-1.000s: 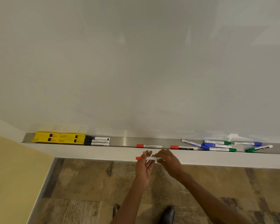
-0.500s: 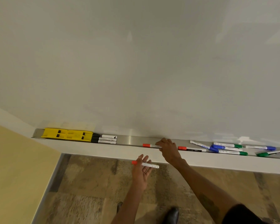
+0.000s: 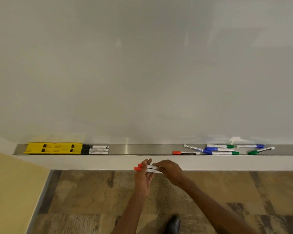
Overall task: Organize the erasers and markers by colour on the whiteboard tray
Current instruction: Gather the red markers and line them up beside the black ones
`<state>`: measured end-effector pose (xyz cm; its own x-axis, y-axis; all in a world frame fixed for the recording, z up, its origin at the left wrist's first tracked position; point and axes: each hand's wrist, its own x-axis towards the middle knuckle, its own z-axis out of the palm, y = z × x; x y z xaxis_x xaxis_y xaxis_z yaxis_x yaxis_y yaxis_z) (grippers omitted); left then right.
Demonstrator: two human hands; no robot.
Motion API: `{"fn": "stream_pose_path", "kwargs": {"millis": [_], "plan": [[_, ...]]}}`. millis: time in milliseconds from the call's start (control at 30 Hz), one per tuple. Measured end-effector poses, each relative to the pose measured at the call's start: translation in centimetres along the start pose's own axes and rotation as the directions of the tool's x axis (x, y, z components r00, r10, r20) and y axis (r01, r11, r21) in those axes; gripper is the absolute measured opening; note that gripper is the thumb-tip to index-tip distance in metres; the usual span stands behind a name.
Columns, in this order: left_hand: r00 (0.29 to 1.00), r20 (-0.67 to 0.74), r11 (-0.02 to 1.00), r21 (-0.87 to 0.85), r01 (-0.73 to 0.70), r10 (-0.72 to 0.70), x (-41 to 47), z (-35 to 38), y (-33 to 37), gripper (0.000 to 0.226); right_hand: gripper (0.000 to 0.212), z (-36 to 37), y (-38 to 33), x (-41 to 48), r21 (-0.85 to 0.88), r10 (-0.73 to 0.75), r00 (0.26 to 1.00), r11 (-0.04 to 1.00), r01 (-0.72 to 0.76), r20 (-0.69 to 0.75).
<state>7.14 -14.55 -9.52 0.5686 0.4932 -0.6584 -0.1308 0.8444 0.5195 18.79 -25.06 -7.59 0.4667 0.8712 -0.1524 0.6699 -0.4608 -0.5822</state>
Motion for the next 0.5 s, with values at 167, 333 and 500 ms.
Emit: {"fn": "stream_pose_path", "kwargs": {"millis": [167, 333, 500], "plan": [[0.999, -0.034, 1.0, 0.021, 0.016, -0.015, -0.3, 0.1, -1.4, 0.026, 0.031, -3.2, 3.9, -0.7, -0.032, 0.175, 0.949, 0.981, -0.189, -0.261], [0.999, -0.037, 0.999, 0.024, 0.02, -0.019, -1.3, 0.1, -2.4, 0.034, 0.041, -5.8, 8.1, -0.8, -0.193, 0.297, 0.939, 0.925, -0.328, -0.177], [0.999, -0.04, 0.998, 0.05, 0.038, -0.036, -1.4, 0.4, -3.0, 0.027, 0.033, -6.3, 9.3, -0.4, -0.267, 0.237, 0.962, 0.926, -0.267, -0.139]]}}
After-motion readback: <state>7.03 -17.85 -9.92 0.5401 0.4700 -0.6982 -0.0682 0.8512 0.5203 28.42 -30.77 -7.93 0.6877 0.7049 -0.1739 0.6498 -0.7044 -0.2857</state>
